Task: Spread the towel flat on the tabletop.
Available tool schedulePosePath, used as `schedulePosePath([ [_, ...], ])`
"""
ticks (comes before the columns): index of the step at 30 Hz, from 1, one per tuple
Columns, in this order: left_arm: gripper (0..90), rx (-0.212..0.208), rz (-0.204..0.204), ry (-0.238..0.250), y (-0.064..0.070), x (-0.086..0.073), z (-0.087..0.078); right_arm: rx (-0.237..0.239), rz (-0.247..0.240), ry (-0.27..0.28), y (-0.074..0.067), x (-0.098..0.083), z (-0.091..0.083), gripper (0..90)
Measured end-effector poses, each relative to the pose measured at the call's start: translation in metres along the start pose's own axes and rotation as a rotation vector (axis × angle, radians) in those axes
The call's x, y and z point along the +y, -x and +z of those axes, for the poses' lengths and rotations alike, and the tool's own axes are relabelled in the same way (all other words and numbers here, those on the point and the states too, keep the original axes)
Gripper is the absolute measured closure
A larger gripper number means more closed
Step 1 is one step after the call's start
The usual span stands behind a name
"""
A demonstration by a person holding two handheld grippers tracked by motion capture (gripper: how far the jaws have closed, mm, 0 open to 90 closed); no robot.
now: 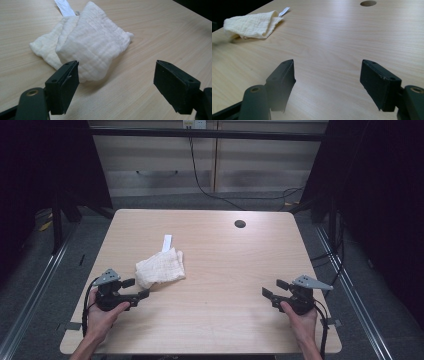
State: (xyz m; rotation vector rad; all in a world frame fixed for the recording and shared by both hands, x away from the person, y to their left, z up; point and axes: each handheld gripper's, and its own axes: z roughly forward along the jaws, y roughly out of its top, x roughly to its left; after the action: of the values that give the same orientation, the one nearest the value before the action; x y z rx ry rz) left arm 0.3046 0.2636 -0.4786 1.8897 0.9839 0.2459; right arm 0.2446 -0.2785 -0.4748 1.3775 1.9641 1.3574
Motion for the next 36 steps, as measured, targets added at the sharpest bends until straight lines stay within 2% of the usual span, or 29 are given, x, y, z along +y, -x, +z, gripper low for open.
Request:
schedulePosePath([
  [2,20.1,0.000,0.000,-0.001,0.001,0.000,0.001,0.018,-0.011,-0.016,0.000,-0.002,0.000,27.1],
  [4,20.2,-0.028,-0.005,-0.003,0.001,0.001,0.001,0.027,-0.026,-0.031,-0.001,-0.005,0.000,26.7],
  [7,25.8,-0.036,-0.021,-0.002,0.004,0.006,0.002,0.058,-0.029,-0.054,-0.002,-0.005,0.004,26.7],
  [10,25.7,-0.020,0.000,0.011,0.005,0.017,0.002,0.074,-0.028,-0.055,-0.003,-0.005,0.008,26.7],
  [12,25.0,-0.023,0.000,0.011,0.005,0.020,0.002,0.081,-0.031,-0.061,-0.004,-0.005,0.009,26.7],
  [13,24.5,-0.006,0.018,-0.001,0.006,0.026,0.001,0.084,-0.038,-0.065,-0.004,-0.006,0.010,26.3],
  [14,24.5,-0.005,0.010,0.003,0.007,0.027,0.002,0.086,-0.043,-0.070,-0.004,-0.006,0.010,25.0],
  [16,26.0,-0.011,0.003,0.006,0.007,0.028,0.002,0.096,-0.052,-0.084,-0.005,-0.007,0.011,24.7],
  [19,26.1,-0.012,0.028,-0.011,0.009,0.035,0.004,0.100,-0.046,-0.076,-0.005,-0.006,0.010,24.7],
  [22,24.5,-0.026,0.031,0.000,0.007,0.040,0.002,0.100,-0.051,-0.077,-0.007,-0.004,0.010,24.4],
  [23,24.5,-0.038,0.033,-0.006,0.005,0.045,0.001,0.101,-0.054,-0.071,-0.009,-0.002,0.010,24.3],
  [26,26.3,-0.031,0.024,0.006,0.001,0.050,0.000,0.100,-0.060,-0.076,-0.012,-0.002,0.011,24.3],
  [29,33.2,-0.015,0.047,-0.007,-0.005,0.059,0.003,0.101,-0.065,-0.077,-0.014,-0.002,0.014,23.6],
  [30,33.3,-0.014,0.046,-0.011,-0.006,0.063,0.004,0.103,-0.070,-0.086,-0.014,-0.002,0.016,23.5],
  [31,33.3,-0.013,0.069,-0.027,-0.007,0.069,0.007,0.099,-0.068,-0.092,-0.015,-0.002,0.017,23.5],
  [32,33.3,-0.015,0.075,-0.034,-0.008,0.072,0.008,0.098,-0.069,-0.097,-0.015,-0.002,0.017,23.5],
  [34,34.6,-0.024,0.060,-0.030,-0.011,0.073,0.010,0.101,-0.072,-0.097,-0.015,-0.002,0.017,23.5],
  [36,34.5,0.002,0.038,-0.021,-0.022,0.072,0.017,0.103,-0.073,-0.092,-0.016,-0.003,0.016,23.0],
])
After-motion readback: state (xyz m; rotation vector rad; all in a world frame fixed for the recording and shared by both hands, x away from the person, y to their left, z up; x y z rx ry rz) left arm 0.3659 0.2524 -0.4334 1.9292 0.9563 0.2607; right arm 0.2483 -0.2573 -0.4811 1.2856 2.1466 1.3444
